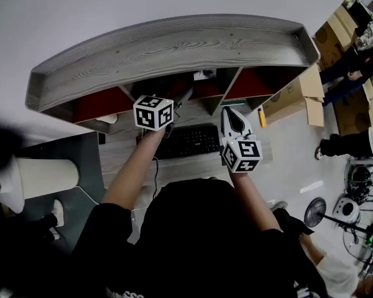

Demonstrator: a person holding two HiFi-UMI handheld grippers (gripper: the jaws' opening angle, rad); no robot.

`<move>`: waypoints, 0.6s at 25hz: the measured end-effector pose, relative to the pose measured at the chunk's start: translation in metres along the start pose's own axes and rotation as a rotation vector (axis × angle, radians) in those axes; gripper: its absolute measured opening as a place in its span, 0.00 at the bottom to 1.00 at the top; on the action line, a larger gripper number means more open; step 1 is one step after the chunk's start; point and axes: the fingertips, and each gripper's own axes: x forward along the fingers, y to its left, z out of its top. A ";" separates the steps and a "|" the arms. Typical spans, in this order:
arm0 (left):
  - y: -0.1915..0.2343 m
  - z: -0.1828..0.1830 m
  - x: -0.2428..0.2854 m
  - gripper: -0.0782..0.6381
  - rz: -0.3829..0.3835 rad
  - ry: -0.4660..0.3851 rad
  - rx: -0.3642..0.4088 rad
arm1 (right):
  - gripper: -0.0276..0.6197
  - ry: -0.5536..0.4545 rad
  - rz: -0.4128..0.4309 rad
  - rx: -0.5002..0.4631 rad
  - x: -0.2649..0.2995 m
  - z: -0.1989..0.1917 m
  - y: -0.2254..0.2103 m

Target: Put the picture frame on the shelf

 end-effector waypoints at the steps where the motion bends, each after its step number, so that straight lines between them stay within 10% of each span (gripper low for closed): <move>1: 0.000 -0.001 -0.009 0.53 0.009 -0.014 0.000 | 0.06 0.002 0.006 -0.002 0.001 -0.001 0.002; 15: -0.018 -0.010 -0.149 0.52 0.165 -0.198 -0.080 | 0.06 -0.006 0.064 -0.013 0.007 0.015 0.025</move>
